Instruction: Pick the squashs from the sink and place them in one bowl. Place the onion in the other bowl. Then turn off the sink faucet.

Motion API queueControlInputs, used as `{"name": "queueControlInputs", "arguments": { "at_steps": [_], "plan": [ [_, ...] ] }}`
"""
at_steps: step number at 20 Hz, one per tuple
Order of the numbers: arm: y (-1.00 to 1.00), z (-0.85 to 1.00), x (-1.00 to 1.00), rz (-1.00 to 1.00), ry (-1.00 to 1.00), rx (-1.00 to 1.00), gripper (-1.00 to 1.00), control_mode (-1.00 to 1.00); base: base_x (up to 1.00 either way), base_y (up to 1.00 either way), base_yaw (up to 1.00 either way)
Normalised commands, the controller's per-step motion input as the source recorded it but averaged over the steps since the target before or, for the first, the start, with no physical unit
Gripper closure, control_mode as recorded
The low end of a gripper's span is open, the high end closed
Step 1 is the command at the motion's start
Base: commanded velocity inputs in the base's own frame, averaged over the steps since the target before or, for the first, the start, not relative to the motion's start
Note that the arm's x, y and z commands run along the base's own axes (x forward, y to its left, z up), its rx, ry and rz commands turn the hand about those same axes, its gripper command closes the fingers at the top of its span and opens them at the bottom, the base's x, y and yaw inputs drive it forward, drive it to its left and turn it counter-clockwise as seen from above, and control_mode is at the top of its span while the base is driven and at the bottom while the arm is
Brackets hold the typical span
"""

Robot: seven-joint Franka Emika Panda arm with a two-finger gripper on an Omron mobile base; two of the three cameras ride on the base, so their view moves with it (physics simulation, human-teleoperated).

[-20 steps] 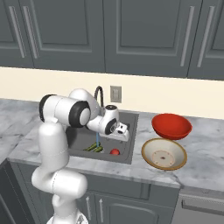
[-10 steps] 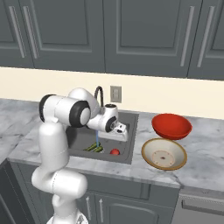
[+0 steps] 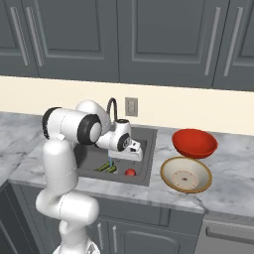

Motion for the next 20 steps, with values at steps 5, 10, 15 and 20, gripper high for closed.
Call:
{"name": "queueControlInputs", "arguments": {
  "at_steps": [5, 10, 15, 20],
  "plan": [
    [0.0, -0.22, 0.0, 0.0, 0.0, 0.0, -1.0, -1.0, 0.0, 0.0, 0.0],
    [0.0, -0.37, 0.0, 0.0, 0.0, 0.0, -1.0, -1.0, 0.0, 0.0, 0.0],
    [0.01, -0.29, -0.02, -0.01, 0.04, 0.0, -1.0, -1.0, 0.0, 0.0, 0.0],
    [0.04, -0.27, -0.11, -0.02, 0.08, 0.01, -1.0, -1.0, 0.0, 0.0, 0.0]
  ]
}}
